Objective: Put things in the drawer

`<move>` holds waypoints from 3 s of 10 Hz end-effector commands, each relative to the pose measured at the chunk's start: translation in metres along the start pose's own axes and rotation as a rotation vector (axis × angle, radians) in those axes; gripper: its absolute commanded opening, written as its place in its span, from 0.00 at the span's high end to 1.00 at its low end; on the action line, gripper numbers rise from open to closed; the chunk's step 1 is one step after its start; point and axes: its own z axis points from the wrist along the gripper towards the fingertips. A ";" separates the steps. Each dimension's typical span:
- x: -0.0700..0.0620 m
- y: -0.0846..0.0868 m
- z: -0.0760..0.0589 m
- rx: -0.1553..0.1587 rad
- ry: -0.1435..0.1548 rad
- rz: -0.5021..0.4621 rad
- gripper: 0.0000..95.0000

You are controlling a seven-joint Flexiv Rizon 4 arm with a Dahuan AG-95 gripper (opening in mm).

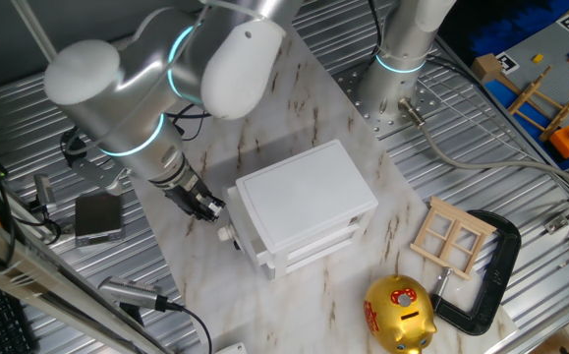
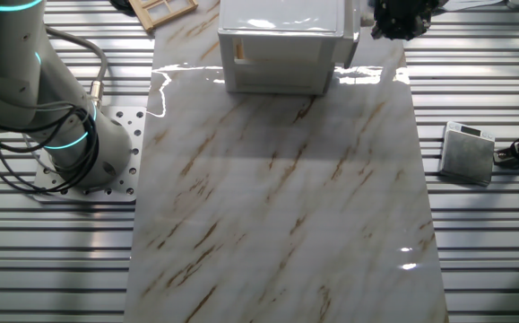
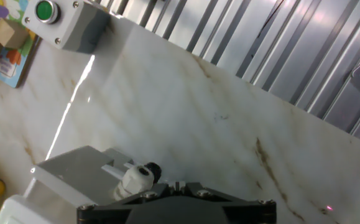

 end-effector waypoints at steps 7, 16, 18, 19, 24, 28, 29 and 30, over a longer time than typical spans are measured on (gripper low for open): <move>0.010 0.018 -0.003 -0.042 0.010 0.028 1.00; 0.014 0.018 -0.005 -0.040 0.005 -0.007 1.00; 0.014 0.018 -0.005 -0.029 0.008 -0.010 1.00; 0.014 0.018 -0.005 -0.024 0.005 -0.004 1.00; 0.016 0.017 -0.007 -0.016 -0.001 0.012 1.00; 0.025 0.022 -0.005 -0.022 -0.005 0.017 1.00; 0.026 0.023 -0.005 -0.025 -0.004 0.017 1.00; 0.030 0.026 -0.005 -0.026 -0.003 0.016 1.00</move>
